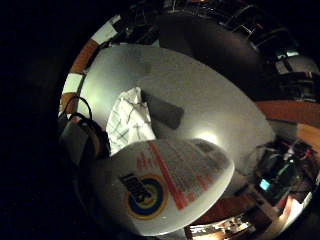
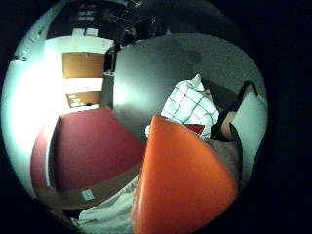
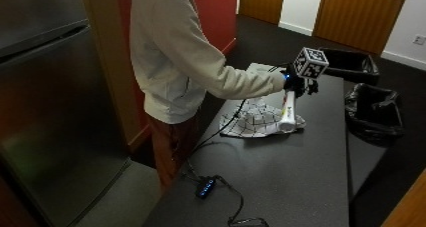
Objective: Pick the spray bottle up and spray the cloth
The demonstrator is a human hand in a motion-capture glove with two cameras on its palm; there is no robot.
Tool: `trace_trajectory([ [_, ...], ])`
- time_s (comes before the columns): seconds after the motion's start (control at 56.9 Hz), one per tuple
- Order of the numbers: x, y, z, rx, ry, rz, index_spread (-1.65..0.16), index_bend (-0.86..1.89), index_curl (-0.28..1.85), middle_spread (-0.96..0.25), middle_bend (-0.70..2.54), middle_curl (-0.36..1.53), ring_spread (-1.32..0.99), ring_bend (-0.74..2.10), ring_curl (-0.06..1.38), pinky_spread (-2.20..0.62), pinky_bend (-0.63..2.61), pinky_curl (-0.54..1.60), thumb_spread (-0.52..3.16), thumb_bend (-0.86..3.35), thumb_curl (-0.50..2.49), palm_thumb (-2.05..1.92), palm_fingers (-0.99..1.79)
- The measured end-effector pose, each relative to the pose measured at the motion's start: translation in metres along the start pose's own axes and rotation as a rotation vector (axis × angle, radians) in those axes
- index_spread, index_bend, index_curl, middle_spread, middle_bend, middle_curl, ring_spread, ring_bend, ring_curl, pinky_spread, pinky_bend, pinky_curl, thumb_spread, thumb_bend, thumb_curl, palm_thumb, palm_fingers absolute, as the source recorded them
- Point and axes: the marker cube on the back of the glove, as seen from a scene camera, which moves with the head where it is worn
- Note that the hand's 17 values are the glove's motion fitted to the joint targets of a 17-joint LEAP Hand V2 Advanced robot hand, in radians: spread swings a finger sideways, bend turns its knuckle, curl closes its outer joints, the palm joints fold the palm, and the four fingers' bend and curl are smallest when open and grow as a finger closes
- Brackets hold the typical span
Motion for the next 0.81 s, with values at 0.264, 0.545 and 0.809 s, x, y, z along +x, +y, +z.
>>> trace_trajectory([
  [0.264,-0.058,0.019,-0.011,-0.192,0.552,0.034,-0.16,0.48,0.54,-0.12,0.60,0.51,-0.17,0.67,0.48,-0.26,0.38,0.40,0.11,-0.03,0.72,0.92,1.41],
  [0.545,-0.068,0.024,0.043,-0.331,0.763,0.086,-0.15,0.49,0.53,-0.12,0.62,0.52,-0.17,0.68,0.48,-0.26,0.38,0.40,0.10,-0.03,0.74,0.91,1.41],
  [0.809,-0.083,0.024,0.047,-0.332,0.764,0.128,-0.15,0.49,0.53,-0.12,0.62,0.52,-0.17,0.68,0.48,-0.26,0.39,0.39,0.09,-0.03,0.75,0.91,1.41],
])
